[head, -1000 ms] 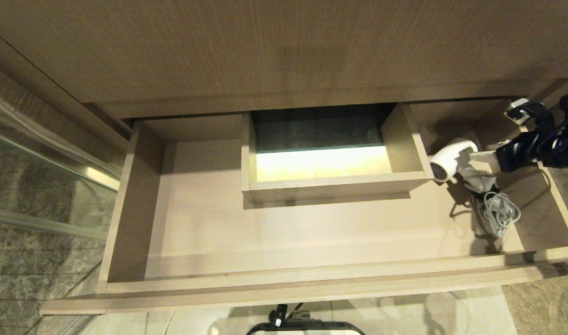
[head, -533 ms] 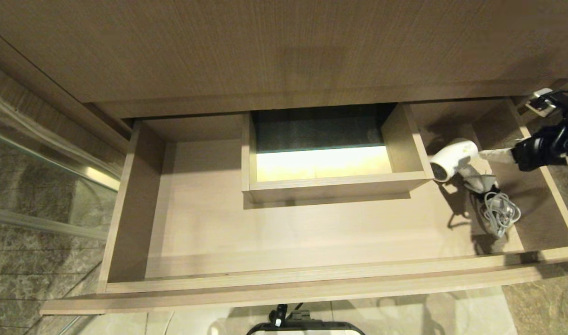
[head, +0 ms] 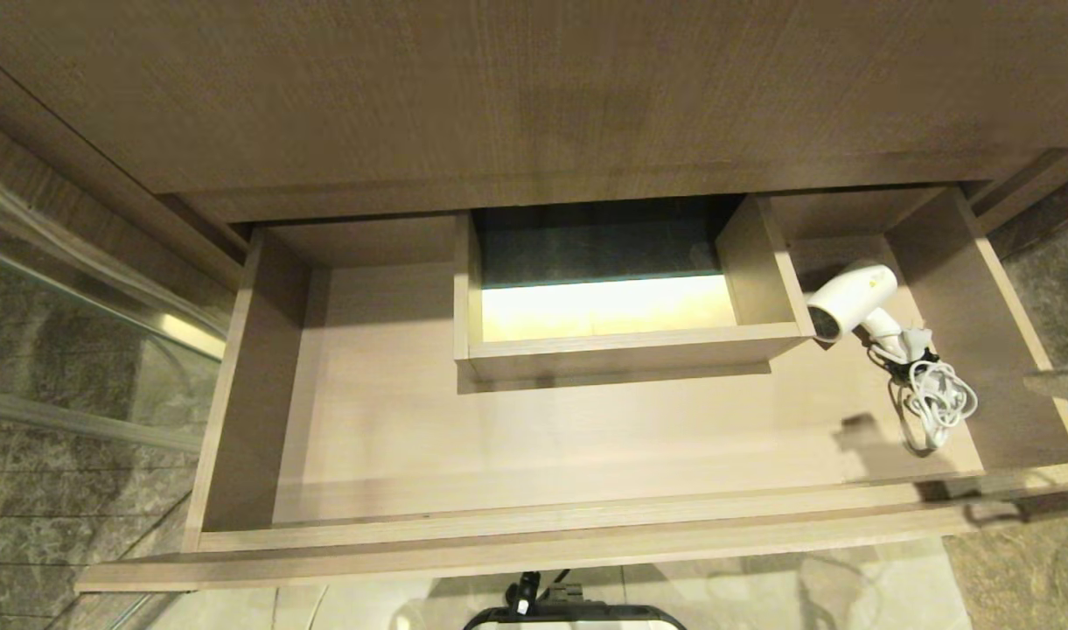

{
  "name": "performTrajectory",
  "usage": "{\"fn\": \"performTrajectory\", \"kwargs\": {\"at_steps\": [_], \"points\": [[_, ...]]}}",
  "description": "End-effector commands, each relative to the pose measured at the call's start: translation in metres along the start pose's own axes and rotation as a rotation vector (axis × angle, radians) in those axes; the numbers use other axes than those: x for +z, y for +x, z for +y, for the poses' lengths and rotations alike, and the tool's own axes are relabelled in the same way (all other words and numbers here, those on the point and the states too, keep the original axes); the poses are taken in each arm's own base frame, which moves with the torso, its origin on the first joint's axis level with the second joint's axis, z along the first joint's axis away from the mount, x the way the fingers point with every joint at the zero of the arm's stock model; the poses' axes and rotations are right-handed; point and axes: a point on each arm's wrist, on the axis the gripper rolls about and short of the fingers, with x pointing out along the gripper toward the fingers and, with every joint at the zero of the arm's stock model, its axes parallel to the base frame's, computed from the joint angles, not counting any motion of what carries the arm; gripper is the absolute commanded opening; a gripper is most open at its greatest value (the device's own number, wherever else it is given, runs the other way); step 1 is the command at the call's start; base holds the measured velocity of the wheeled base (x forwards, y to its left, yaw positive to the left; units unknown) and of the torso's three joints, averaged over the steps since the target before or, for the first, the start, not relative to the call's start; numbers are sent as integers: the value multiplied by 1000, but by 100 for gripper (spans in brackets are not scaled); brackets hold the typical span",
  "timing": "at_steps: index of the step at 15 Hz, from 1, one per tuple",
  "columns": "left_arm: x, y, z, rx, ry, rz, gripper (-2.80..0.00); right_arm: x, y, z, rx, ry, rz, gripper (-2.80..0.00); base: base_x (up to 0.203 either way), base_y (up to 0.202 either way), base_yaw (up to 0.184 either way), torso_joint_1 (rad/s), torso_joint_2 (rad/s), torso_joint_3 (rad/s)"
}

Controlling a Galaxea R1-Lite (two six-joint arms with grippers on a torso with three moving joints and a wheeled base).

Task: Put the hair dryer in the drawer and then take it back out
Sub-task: Close the drawer

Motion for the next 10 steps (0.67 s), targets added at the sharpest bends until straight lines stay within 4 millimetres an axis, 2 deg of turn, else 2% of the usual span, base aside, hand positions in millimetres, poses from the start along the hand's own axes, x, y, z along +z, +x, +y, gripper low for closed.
{"fn": "performTrajectory", "kwargs": {"at_steps": [1, 3, 5, 7, 10], "points": [[0, 0, 0, 0, 0, 0, -280, -35, -28, 23, -137, 14, 122, -280, 0, 0, 0, 0, 0, 0], [0, 0, 0, 1, -1, 0, -280, -60, -31, 32, -250, 28, 292, -280, 0, 0, 0, 0, 0, 0], [0, 0, 0, 1, 0, 2, -280, -77, -33, 39, -296, 28, 376, -280, 0, 0, 0, 0, 0, 0], [0, 0, 0, 0, 0, 0, -280, -85, -31, 42, -308, 27, 450, -280, 0, 0, 0, 0, 0, 0], [0, 0, 0, 1, 0, 0, -280, -87, -20, 38, -275, 36, 528, -280, 0, 0, 0, 0, 0, 0]]}}
